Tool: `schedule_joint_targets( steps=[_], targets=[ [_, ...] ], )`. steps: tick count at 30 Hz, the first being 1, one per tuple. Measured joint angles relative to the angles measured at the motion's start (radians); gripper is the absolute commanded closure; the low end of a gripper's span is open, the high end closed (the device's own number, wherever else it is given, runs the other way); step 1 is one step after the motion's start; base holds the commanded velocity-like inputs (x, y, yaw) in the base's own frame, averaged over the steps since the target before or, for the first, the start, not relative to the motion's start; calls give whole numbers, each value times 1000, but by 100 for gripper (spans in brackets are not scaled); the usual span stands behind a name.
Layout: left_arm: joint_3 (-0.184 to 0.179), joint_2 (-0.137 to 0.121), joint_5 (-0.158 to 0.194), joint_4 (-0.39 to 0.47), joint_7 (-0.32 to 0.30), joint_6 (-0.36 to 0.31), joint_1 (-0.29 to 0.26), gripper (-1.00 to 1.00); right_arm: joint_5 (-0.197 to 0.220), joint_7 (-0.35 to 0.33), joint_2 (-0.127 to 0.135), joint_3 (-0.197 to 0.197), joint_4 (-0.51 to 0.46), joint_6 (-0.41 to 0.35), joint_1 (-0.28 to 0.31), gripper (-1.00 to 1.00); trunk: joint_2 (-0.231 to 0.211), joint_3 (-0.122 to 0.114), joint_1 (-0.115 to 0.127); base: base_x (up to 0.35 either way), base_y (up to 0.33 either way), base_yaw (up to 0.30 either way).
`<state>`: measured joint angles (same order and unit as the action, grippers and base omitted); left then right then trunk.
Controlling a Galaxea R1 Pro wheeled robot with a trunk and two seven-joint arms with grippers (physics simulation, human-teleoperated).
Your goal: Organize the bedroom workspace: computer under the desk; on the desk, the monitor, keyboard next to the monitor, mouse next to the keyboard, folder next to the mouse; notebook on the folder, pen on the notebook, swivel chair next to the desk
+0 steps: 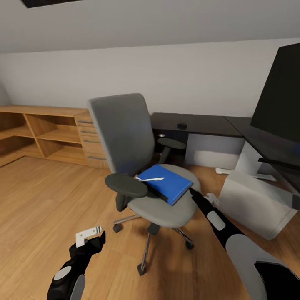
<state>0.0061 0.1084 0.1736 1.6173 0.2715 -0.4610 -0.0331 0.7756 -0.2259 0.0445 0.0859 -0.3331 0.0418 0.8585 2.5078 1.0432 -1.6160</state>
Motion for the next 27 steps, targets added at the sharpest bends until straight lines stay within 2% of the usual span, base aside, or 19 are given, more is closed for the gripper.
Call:
schedule_joint_targets(
  steps=[11,15,27],
  targets=[
    [0,0,0,-1,0,0,0,-100,0,0,0,1,0,0,0,-100,0,0,1,276,0,54],
    [0,0,0,-1,0,0,0,-100,-1,0,-1,4,-2,0,0,-100,0,0,0,33,0,115],
    [0,0,0,-4,1,0,0,-100,-1,-21,-1,3,-1,0,0,-100,0,0,0,1,0,269]
  ],
)
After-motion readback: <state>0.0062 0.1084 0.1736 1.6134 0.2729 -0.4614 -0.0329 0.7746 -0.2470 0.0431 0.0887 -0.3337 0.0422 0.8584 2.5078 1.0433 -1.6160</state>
